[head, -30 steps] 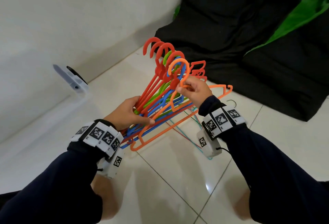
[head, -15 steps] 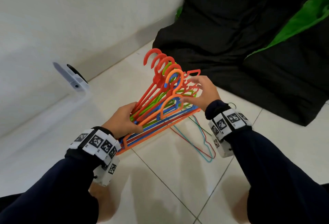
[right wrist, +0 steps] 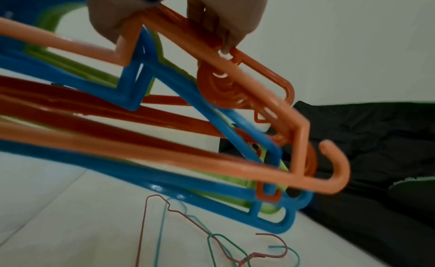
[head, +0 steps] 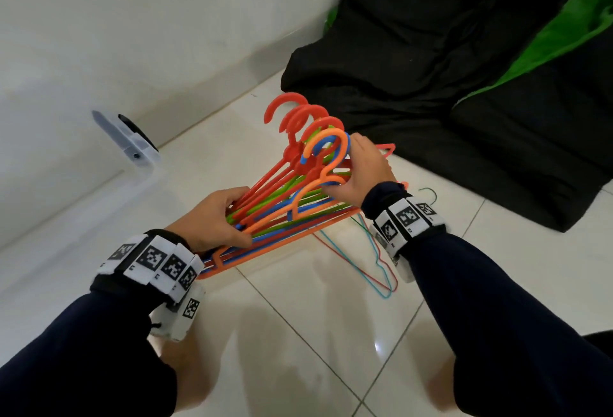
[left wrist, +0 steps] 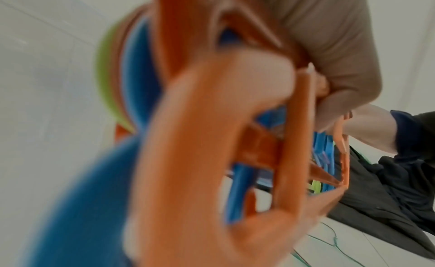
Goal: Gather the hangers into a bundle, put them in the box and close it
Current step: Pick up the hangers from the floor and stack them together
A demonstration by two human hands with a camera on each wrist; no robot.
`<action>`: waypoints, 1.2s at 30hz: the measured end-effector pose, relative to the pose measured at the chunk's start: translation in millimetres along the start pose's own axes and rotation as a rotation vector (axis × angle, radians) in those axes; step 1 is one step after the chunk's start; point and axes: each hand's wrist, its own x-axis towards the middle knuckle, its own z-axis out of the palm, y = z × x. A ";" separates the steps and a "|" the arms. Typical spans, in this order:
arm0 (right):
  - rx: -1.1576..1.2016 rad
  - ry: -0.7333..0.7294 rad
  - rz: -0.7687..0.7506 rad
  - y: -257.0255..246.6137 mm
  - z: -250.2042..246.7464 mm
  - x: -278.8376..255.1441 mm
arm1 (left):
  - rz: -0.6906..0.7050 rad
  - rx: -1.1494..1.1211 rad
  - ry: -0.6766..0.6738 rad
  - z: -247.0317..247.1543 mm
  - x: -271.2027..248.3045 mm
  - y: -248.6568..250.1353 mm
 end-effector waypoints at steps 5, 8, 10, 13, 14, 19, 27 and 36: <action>0.046 -0.103 0.213 -1.7 -0.2 -0.3 | -0.045 0.138 0.073 -5.2 8.5 2.5; 0.076 -0.125 0.273 -1.9 -1.1 5.0 | -0.058 0.302 0.168 -4.9 13.0 5.9; 0.090 -0.135 0.275 0.0 -4.3 10.0 | -0.061 0.351 0.210 0.0 14.9 8.6; 0.095 -0.170 0.277 3.7 -12.5 14.4 | -0.041 0.339 0.213 8.7 18.7 12.4; 0.100 -0.168 0.279 5.4 -14.2 14.9 | -0.035 0.320 0.201 10.8 20.2 13.1; 0.161 -0.137 0.267 12.7 -13.2 13.0 | -0.036 0.212 0.159 16.7 26.8 11.4; 0.161 -0.097 0.209 31.7 3.1 12.3 | -0.056 0.121 0.156 22.1 33.2 -1.2; 0.357 0.212 0.674 128.1 51.5 -39.7 | -0.213 0.034 0.257 20.0 50.5 -57.2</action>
